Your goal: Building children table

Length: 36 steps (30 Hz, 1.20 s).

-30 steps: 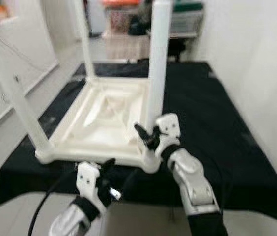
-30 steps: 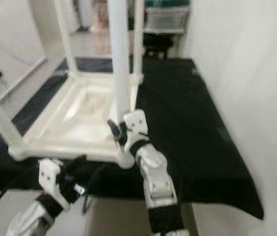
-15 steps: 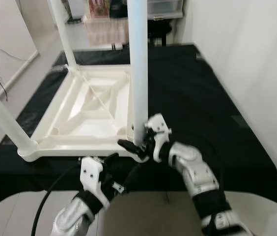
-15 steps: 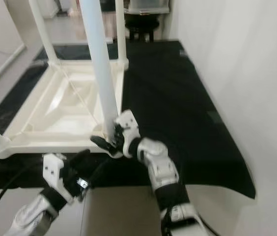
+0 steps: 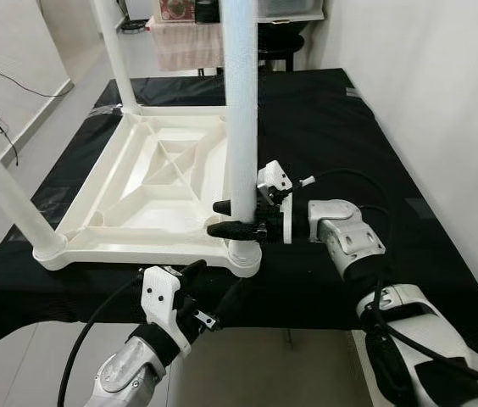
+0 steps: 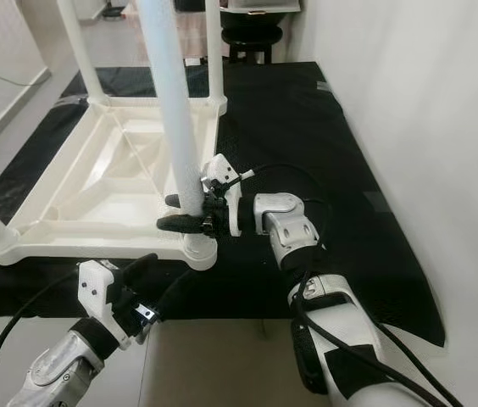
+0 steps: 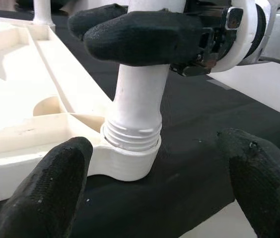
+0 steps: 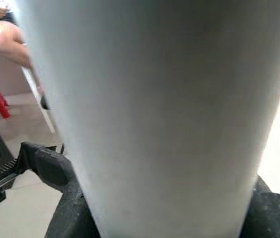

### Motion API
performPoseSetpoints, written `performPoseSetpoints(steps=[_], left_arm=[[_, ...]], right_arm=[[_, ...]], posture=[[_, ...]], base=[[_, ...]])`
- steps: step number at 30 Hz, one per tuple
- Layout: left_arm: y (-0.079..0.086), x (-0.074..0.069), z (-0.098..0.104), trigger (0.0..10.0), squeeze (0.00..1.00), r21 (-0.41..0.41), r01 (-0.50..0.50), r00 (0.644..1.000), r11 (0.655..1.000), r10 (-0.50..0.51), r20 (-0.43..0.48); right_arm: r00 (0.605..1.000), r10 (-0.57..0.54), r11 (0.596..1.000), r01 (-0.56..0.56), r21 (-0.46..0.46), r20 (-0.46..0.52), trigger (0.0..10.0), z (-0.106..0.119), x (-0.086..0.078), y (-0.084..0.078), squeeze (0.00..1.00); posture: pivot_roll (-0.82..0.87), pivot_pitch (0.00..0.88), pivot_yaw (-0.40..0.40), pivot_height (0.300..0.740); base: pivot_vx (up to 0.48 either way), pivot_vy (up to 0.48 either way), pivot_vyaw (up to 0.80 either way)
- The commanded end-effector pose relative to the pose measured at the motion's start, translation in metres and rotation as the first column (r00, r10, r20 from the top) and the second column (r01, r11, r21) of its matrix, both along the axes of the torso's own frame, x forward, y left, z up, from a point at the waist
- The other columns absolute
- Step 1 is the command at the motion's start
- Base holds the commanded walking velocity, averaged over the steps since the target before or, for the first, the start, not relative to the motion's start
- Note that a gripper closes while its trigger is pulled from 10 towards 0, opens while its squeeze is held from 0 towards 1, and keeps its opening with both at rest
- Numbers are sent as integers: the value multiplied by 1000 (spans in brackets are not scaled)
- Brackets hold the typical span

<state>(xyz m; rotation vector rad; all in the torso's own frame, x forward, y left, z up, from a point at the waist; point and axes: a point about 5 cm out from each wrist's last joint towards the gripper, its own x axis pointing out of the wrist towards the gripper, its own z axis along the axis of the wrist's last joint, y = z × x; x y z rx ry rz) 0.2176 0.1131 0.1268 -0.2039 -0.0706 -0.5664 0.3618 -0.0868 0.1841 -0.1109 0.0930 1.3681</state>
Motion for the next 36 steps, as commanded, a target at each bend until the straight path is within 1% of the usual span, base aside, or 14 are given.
performPoseSetpoints(steps=[1,9,10,11,13,14,16,19,20,27,28,29,35,36], left_arm=[[2,0,-4,10000,0,12,-11,1000,1000,11,-11],[0,-2,-4,10000,0,6,-10,1000,1000,10,-12],[0,-3,-4,10000,0,5,-9,1000,1000,9,-12],[1,-5,-4,10000,0,4,-9,1000,1000,9,-12],[1,-5,-4,10000,0,4,-9,1000,1000,9,-12],[3,-6,-3,10000,0,3,-10,1000,1000,10,-12],[6,-6,-2,10000,0,-1,-12,1000,1000,12,-13],[5,-6,-2,10000,0,-2,-11,1000,1000,11,-14],[5,-5,-3,10000,0,-4,-6,1000,1000,6,-16],[5,-4,-3,10000,0,-13,-11,1000,1000,10,-17],[5,-4,-3,10000,0,-14,-12,1000,1000,12,-15],[5,-3,-2,10000,0,-15,-13,1000,1000,13,-15],[4,-2,-2,10000,0,-18,-12,1000,1000,12,-14],[4,-1,-2,10000,0,-18,-12,1000,1000,12,-14]], right_arm=[[999,38,999,-38,16,-35,0,-3,-2,5,0],[1000,16,999,-16,35,-14,0,-9,-3,-9,0],[1000,-19,999,19,34,-1,0,-12,-4,-13,0],[977,-212,977,212,20,5,0,-22,-5,-11,0],[977,-212,977,212,20,5,0,-22,-5,-11,0],[730,-670,735,678,-11,134,0,-29,1,-15,0],[612,-789,612,791,-16,57,0,-48,-42,6,0],[663,-747,662,748,-32,50,0,-58,-53,16,0],[715,-697,715,699,-24,45,0,-62,-55,20,0],[731,-678,734,679,7,76,0,-57,-40,23,0],[755,-650,759,651,27,87,10000,-52,-40,25,0],[797,-599,801,595,65,80,10000,-44,-38,28,1000],[933,-361,922,356,154,5,10000,-12,-31,29,1000],[955,-297,946,291,144,24,10000,-9,-27,27,753]], posture=[[19,50,3,740],[9,62,-2,740],[5,66,-7,740],[-2,76,-16,740],[-2,76,-16,740],[-14,83,-14,740],[-35,92,5,740],[-55,76,4,740],[-15,75,-10,740],[-17,76,-2,740],[-15,76,-3,740],[-14,76,-3,740],[-14,69,0,740],[-13,67,-3,740]], base=[[0,0,0],[0,0,0],[0,0,0],[0,0,0],[0,0,0],[0,0,0],[0,0,0],[0,0,0],[0,0,0],[0,0,0],[0,0,0],[0,0,0],[0,0,0],[0,0,0]])
